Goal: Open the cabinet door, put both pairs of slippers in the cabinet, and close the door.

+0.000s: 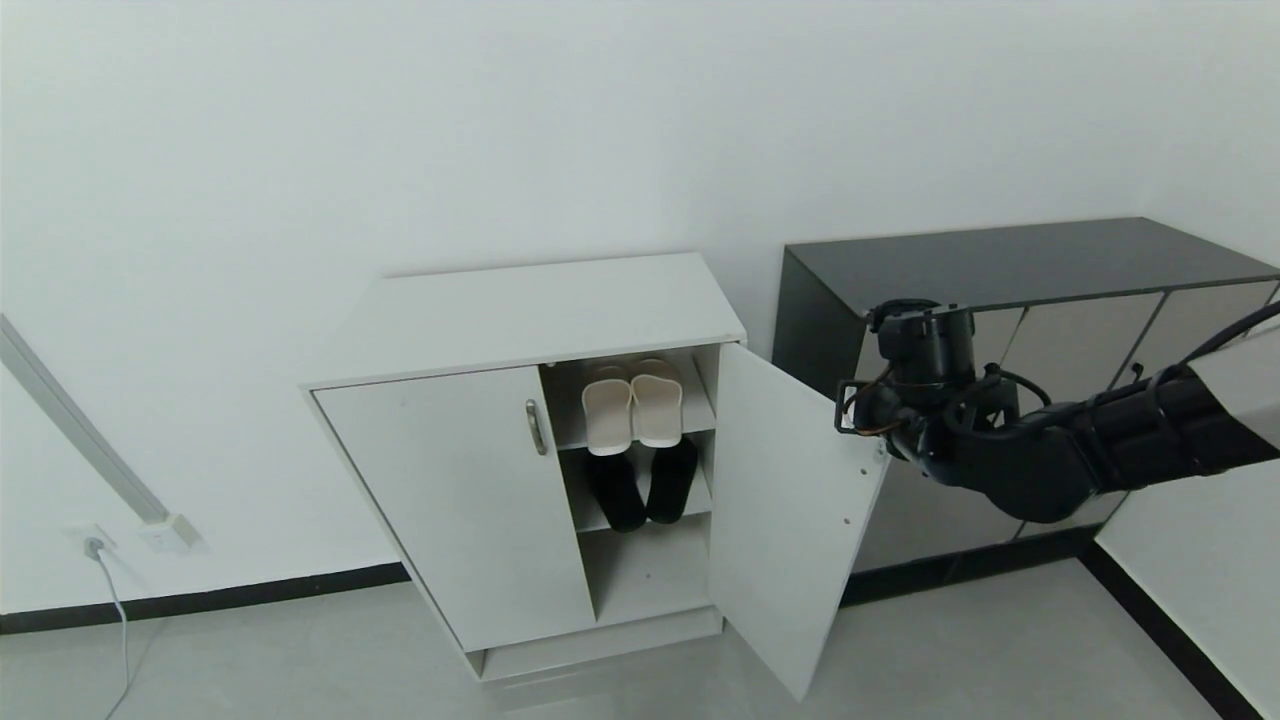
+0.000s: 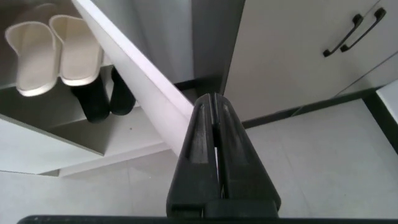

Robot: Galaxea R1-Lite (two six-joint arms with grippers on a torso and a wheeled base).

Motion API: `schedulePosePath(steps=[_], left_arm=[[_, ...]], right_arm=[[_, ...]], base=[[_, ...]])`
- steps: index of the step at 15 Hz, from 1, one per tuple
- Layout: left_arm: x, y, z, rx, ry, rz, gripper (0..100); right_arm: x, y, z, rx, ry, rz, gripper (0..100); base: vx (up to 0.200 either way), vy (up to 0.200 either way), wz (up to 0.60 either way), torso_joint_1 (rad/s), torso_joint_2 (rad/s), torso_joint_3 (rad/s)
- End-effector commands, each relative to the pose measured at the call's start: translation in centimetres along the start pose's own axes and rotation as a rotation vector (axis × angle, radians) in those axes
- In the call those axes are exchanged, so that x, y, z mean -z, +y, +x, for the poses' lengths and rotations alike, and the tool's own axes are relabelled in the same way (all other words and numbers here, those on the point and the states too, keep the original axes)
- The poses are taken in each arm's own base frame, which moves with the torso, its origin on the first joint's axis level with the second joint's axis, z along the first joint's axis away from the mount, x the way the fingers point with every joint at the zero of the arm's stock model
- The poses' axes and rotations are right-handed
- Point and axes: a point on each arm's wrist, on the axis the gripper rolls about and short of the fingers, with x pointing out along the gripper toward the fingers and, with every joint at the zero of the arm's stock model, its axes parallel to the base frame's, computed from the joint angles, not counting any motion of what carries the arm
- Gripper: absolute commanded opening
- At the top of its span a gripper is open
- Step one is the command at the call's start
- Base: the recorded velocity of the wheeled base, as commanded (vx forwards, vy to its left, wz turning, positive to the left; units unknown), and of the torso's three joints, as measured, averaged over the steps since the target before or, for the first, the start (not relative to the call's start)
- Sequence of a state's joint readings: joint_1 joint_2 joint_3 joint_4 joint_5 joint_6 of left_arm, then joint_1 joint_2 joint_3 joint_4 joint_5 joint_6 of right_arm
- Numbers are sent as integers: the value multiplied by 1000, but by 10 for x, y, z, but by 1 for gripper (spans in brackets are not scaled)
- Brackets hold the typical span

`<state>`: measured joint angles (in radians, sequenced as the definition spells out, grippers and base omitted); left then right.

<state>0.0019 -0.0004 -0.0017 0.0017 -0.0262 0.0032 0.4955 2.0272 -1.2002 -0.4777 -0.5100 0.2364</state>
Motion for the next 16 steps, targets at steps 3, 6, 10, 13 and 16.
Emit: schedulePosePath(steps=[3,6,10,13,16], left_arm=[[0,0,0,-1,0,0,0],[0,0,0,-1,0,0,0],[0,0,0,-1,0,0,0],[0,0,0,-1,0,0,0],[0,0,0,-1,0,0,0]], right_arm=[[10,-6,18,12,28,-1,0],[16,-9,27,14,45,-1,0],[16,-10,27,14,50,-4,0],[18,-8,25,8,55,-8,0],[23,3,12,-27,68,-29,0]], base=[[0,0,0,0,0,0],[0,0,0,0,0,0],[0,0,0,0,0,0],[0,0,0,0,0,0],[0,0,0,0,0,0]])
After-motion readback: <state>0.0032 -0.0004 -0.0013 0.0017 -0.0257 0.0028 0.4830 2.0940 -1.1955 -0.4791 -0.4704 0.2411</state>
